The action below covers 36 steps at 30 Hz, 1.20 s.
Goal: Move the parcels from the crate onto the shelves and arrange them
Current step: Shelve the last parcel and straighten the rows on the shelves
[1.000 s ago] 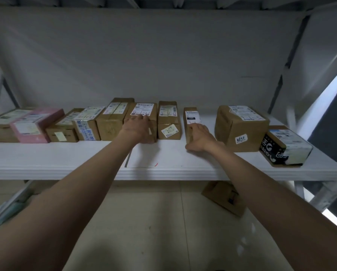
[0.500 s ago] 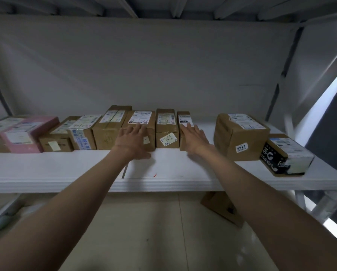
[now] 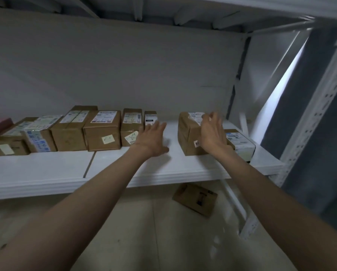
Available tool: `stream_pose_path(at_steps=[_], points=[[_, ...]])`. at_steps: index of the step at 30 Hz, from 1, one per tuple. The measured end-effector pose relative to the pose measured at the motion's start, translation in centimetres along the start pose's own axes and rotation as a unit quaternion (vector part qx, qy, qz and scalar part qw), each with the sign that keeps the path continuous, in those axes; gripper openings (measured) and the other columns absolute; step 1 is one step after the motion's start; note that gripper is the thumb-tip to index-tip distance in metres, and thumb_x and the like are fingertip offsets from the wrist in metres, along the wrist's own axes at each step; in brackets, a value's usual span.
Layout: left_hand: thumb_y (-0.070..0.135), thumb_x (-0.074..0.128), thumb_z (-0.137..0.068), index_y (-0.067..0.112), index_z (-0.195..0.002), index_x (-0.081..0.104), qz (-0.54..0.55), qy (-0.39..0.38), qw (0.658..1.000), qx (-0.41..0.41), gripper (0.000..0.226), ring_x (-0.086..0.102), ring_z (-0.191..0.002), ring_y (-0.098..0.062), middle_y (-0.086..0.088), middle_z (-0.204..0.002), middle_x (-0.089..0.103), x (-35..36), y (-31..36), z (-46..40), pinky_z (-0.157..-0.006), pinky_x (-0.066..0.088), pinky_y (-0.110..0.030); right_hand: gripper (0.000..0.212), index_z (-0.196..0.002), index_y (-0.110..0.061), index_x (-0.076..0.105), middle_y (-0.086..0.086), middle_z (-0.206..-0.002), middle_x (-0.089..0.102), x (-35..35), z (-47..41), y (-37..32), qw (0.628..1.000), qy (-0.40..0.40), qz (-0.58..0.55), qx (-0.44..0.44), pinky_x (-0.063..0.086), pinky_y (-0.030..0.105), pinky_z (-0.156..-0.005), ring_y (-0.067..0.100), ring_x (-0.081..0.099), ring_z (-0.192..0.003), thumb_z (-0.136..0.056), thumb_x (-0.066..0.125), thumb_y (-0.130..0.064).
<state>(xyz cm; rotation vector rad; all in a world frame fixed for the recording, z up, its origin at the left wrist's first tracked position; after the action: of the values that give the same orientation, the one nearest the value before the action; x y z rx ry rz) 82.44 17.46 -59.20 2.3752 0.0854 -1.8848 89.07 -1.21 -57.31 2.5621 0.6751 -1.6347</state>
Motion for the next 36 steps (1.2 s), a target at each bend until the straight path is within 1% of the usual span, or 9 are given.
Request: stream_pose_path(at_steps=[6, 11, 14, 17, 22, 25, 28, 32, 36], points=[[0.047, 0.067, -0.083, 0.019, -0.153, 0.018, 0.000, -0.008, 1.000, -0.002, 0.090, 0.021, -0.146, -0.029, -0.007, -0.161, 0.018, -0.4, 2.0, 0.0, -0.119, 0.014, -0.047, 0.077, -0.149, -0.014, 0.028, 0.014, -0.156, 0.020, 1.9, 0.8, 2.6, 0.999, -0.050, -0.010, -0.018, 0.041, 0.051, -0.104, 0.035, 0.029, -0.140, -0.085, 0.070, -0.005], [0.043, 0.066, -0.082, 0.017, -0.145, 0.032, -0.001, -0.017, 1.000, -0.017, 0.076, 0.035, -0.138, -0.029, -0.007, -0.147, 0.039, -0.2, 0.1, 0.6, -0.116, 0.021, -0.050, 0.078, -0.148, -0.015, 0.027, 0.013, -0.152, 0.028, 2.7, 0.3, 2.2, 0.997, -0.063, -0.008, -0.033, 0.042, 0.052, -0.100, 0.039, 0.034, -0.136, -0.083, 0.068, -0.001], [0.042, 0.063, -0.086, 0.019, -0.146, 0.036, -0.016, -0.051, 0.998, -0.022, 0.069, 0.029, -0.143, -0.027, -0.006, -0.151, 0.037, -0.1, -0.8, 0.8, -0.119, 0.009, -0.054, 0.080, -0.151, -0.011, 0.023, 0.014, -0.151, 0.031, 2.8, 0.0, 1.5, 0.998, -0.064, -0.011, -0.024, 0.041, 0.051, -0.102, 0.040, 0.034, -0.136, -0.084, 0.066, 0.001], [0.048, 0.055, -0.090, 0.023, -0.145, 0.039, -0.068, -0.070, 0.995, -0.016, 0.063, 0.027, -0.145, -0.027, -0.005, -0.152, 0.038, -0.1, -1.6, -0.4, -0.118, -0.002, -0.059, 0.074, -0.149, -0.009, 0.027, 0.014, -0.150, 0.032, 3.0, -0.5, 0.6, 0.998, -0.056, -0.002, -0.026, 0.044, 0.049, -0.099, 0.037, 0.033, -0.136, -0.085, 0.063, 0.003], [0.044, 0.044, -0.094, 0.022, -0.137, 0.046, -0.096, -0.095, 0.991, -0.016, 0.049, 0.019, -0.147, -0.031, -0.005, -0.147, 0.044, 0.9, -2.8, -2.3, -0.116, -0.005, -0.062, 0.069, -0.148, -0.009, 0.034, 0.010, -0.150, 0.035, 3.8, -1.7, -1.3, 0.998, -0.045, -0.007, -0.039, 0.041, 0.045, -0.102, 0.033, 0.028, -0.137, -0.087, 0.065, 0.000], [0.039, 0.049, -0.094, 0.022, -0.141, 0.042, -0.110, -0.091, 0.990, -0.007, 0.051, 0.014, -0.148, -0.032, -0.005, -0.149, 0.043, 1.6, -3.5, -3.3, -0.118, -0.004, -0.060, 0.069, -0.147, -0.012, 0.038, 0.008, -0.150, 0.040, 4.6, -2.8, -2.2, 0.998, -0.028, 0.005, -0.059, 0.035, 0.045, -0.108, 0.036, 0.029, -0.136, -0.085, 0.069, -0.006], [0.040, 0.051, -0.093, 0.023, -0.143, 0.042, -0.098, -0.079, 0.992, 0.001, 0.054, 0.013, -0.148, -0.032, -0.006, -0.149, 0.041, 1.7, -4.0, -4.1, -0.118, -0.003, -0.060, 0.074, -0.148, -0.012, 0.036, 0.008, -0.150, 0.037, 5.4, -3.5, -3.2, 0.996, -0.043, -0.018, -0.082, 0.039, 0.049, -0.109, 0.036, 0.021, -0.145, -0.084, 0.070, -0.002], [0.043, 0.056, -0.090, 0.027, -0.145, 0.039, -0.097, -0.082, 0.992, 0.008, 0.060, 0.014, -0.148, -0.032, -0.009, -0.148, 0.041, 1.7, -4.8, -4.6, -0.118, -0.003, -0.060, 0.076, -0.149, -0.010, 0.035, 0.010, -0.150, 0.035, 6.1, -4.4, -3.9, 0.992, -0.048, -0.049, -0.105, 0.044, 0.050, -0.107, 0.032, 0.020, -0.146, -0.081, 0.066, 0.007], [0.045, 0.056, -0.089, 0.028, -0.145, 0.039, -0.088, -0.073, 0.993, 0.016, 0.061, 0.011, -0.148, -0.031, -0.008, -0.149, 0.039, 2.0, -5.3, -4.6, -0.118, -0.004, -0.060, 0.072, -0.148, -0.015, 0.035, 0.011, -0.155, 0.026, 6.4, -5.2, -3.9, 0.988, -0.076, -0.113, -0.071, 0.041, 0.048, -0.109, 0.030, 0.032, -0.141, -0.084, 0.063, 0.001]])
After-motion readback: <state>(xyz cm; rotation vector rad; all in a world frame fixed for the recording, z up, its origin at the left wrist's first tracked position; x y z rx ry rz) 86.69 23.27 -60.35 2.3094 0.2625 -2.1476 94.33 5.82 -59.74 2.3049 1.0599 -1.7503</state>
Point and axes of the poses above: each hand's wrist, its own z-axis away from the middle knuckle, its own x-axis out of the palm, y = z × x, the point moved 1 cm from there along -z, towards the middle knuckle
